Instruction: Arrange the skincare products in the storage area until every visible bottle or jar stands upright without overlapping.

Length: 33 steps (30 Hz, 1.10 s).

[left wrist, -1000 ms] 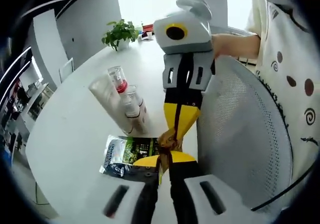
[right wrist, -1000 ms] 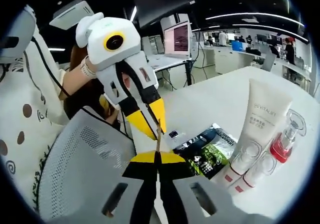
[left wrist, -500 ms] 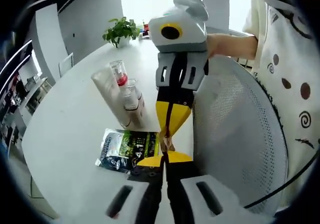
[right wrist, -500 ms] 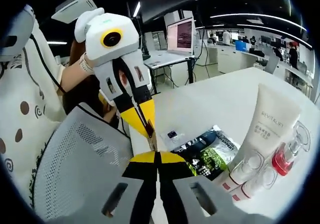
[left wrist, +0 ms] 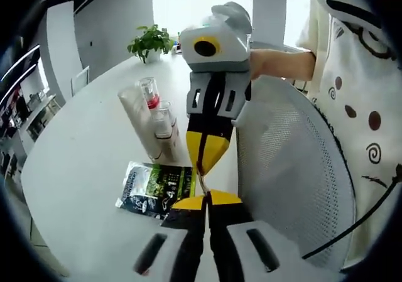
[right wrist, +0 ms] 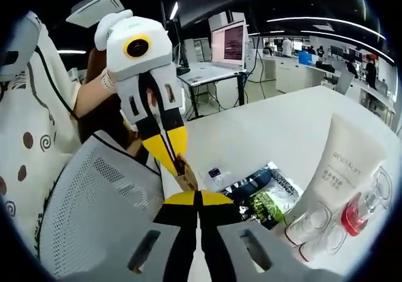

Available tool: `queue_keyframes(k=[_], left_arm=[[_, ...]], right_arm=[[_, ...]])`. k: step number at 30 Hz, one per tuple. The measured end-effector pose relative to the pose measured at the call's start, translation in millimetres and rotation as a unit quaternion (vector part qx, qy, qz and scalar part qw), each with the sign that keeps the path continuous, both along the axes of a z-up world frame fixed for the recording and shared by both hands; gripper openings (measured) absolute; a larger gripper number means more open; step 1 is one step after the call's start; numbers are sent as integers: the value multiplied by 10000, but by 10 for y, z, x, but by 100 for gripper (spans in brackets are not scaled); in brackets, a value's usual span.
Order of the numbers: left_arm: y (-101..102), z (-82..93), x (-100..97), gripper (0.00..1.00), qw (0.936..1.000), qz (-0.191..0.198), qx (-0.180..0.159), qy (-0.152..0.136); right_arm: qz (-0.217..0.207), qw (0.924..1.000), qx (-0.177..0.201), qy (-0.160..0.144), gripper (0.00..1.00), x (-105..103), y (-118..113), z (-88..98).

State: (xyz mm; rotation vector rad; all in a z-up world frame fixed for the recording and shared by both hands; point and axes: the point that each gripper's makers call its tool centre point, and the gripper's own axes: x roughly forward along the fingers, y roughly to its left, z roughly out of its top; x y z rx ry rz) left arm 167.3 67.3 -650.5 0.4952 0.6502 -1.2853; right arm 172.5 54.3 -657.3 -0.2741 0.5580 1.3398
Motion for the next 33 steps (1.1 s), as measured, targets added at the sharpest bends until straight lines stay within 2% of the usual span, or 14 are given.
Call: queue_keyframes(k=[4, 6, 13, 20, 22, 25, 28, 31, 32, 33], left_arm=[[61, 0, 38, 0, 9999, 98, -16, -67], [107, -11, 71, 0, 9998, 172, -22, -61], [201, -51, 104, 0, 9992, 398, -45, -34], [328, -80, 254, 0, 9950, 967, -190, 164], [403, -95, 344, 0, 9919, 1215, -271, 248], [454, -130, 406, 0, 9897, 1363, -286, 330], [540, -197, 535, 0, 9834, 1732, -327, 427], [587, -241, 633, 0, 9729, 2142, -525, 695], [616, -273, 701, 0, 9674, 2332, -613, 777], [637, -303, 733, 0, 9667, 2357, -619, 785]], right_arm=[[16, 9999, -67, -92, 1, 29, 54, -4], [3, 10000, -67, 45, 2, 32, 83, -10], [-183, 9995, -266, -25, 13, 150, 80, -79], [-382, 9987, -337, 87, 17, 223, 110, -158], [-407, 9984, -373, 74, 17, 247, 122, -195], [-379, 9983, -446, 31, 16, 255, 139, -216], [-298, 9980, -552, -50, 15, 261, 171, -275], [-170, 9980, -605, -22, 12, 226, 217, -315], [-139, 9981, -602, 5, 11, 215, 241, -329], [-128, 9982, -593, -1, 12, 211, 258, -332]])
